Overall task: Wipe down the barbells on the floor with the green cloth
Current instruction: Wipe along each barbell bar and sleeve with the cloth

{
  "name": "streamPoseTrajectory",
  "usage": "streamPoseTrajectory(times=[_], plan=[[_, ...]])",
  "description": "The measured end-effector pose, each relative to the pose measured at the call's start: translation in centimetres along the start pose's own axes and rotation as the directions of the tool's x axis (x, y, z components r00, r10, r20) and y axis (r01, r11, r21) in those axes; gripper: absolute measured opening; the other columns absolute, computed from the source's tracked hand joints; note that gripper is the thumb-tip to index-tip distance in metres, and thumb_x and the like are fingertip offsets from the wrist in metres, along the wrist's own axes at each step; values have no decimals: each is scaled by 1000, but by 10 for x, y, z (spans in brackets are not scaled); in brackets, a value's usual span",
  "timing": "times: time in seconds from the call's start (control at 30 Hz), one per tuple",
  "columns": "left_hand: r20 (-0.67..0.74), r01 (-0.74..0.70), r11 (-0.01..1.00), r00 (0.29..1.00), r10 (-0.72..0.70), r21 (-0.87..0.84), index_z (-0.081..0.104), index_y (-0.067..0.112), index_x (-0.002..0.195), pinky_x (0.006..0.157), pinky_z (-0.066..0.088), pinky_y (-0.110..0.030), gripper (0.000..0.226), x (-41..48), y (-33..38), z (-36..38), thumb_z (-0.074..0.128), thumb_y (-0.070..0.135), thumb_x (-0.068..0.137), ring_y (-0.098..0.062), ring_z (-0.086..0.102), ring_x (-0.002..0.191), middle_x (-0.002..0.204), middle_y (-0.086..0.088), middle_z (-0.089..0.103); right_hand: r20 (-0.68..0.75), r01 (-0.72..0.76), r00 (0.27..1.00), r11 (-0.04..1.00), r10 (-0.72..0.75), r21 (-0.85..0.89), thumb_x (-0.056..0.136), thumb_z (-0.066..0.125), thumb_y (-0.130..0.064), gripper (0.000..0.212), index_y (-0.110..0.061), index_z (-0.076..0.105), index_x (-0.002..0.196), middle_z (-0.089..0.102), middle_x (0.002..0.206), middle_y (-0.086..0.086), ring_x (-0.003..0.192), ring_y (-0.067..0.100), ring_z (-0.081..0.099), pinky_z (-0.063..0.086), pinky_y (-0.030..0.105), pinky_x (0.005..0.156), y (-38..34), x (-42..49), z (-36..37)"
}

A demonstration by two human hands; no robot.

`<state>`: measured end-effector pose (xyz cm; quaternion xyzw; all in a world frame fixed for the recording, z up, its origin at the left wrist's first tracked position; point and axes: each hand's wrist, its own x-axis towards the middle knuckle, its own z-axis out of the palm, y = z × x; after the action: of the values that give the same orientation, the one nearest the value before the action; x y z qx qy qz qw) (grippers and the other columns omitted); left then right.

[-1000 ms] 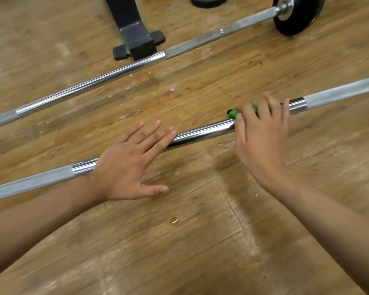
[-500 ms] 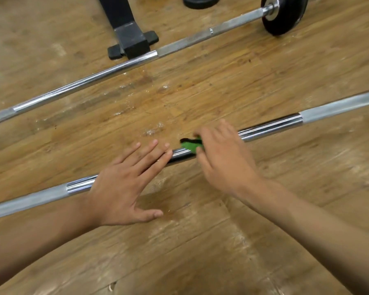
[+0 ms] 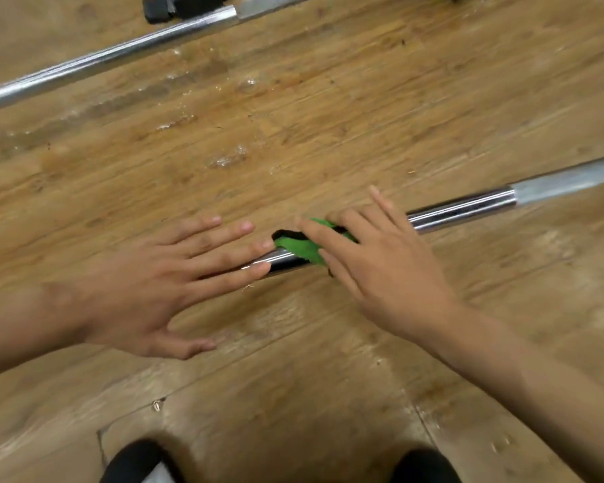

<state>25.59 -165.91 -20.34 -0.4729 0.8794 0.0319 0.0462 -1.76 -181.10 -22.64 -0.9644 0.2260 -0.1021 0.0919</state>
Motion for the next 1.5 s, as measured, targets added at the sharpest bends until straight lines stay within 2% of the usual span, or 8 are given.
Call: streamPoseTrajectory(times=[0.23,0.3,0.5,0.63,0.77,1.0,1.23,1.5], plan=[[-4,-36,990,999,36,-135,20,13,167,130,9,-51,86,-5,28,12,49,59,99,-36,10,161,175,-9,13,44,-398,916,917,398,-12,93,34,-27,46,-21,70,122,69,106,5,104,33,62,29,53,117,59,-51,-42],[-1,-47,987,999,47,-156,21,12,166,130,7,-50,87,-7,37,12,51,58,99,-36,9,161,175,-10,12,42,-352,934,935,354,-35,94,38,-27,45,-18,70,124,69,106,9,101,37,60,38,53,109,23,-53,-33],[40,-63,987,997,69,-148,20,13,167,130,5,-53,95,-13,67,9,41,72,95,-37,7,161,175,-9,12,140,15,990,1000,-15,4,109,36,-43,45,-26,57,145,65,122,3,114,28,61,24,56,124,-43,-62,-9],[31,-66,982,997,73,-178,22,12,166,130,7,-54,94,-18,87,12,34,74,96,-37,10,161,175,-9,15,221,-114,967,992,123,-54,106,33,-38,45,-24,60,138,67,117,3,113,30,66,8,59,126,12,-98,-41],[5,-75,984,997,77,-162,24,13,166,129,9,-55,93,-22,105,13,35,74,96,-35,12,161,175,-7,17,246,-327,902,933,355,-148,100,34,-34,42,-16,67,118,68,100,11,95,40,62,33,57,109,9,-106,-52],[1,-74,994,997,75,-81,23,17,166,129,3,-57,95,-26,131,16,45,73,93,-34,11,161,175,-3,15,172,-14,985,999,20,-39,104,42,-33,40,-20,62,136,66,112,6,104,33,61,22,57,125,-69,-118,-16],[1,-78,994,997,79,-82,29,17,165,128,6,-60,99,-30,146,16,47,79,89,-33,14,161,174,-2,20,101,-465,859,848,502,-256,100,39,-29,35,-13,70,99,65,91,10,92,41,60,23,64,120,-7,-145,-48],[7,-89,996,996,89,-26,28,17,165,127,12,-59,97,-29,145,19,57,72,91,-36,12,161,175,-2,16,110,-19,993,995,30,-99,105,40,-30,37,-15,61,132,65,116,10,109,36,63,24,59,123,-64,-142,-8]])
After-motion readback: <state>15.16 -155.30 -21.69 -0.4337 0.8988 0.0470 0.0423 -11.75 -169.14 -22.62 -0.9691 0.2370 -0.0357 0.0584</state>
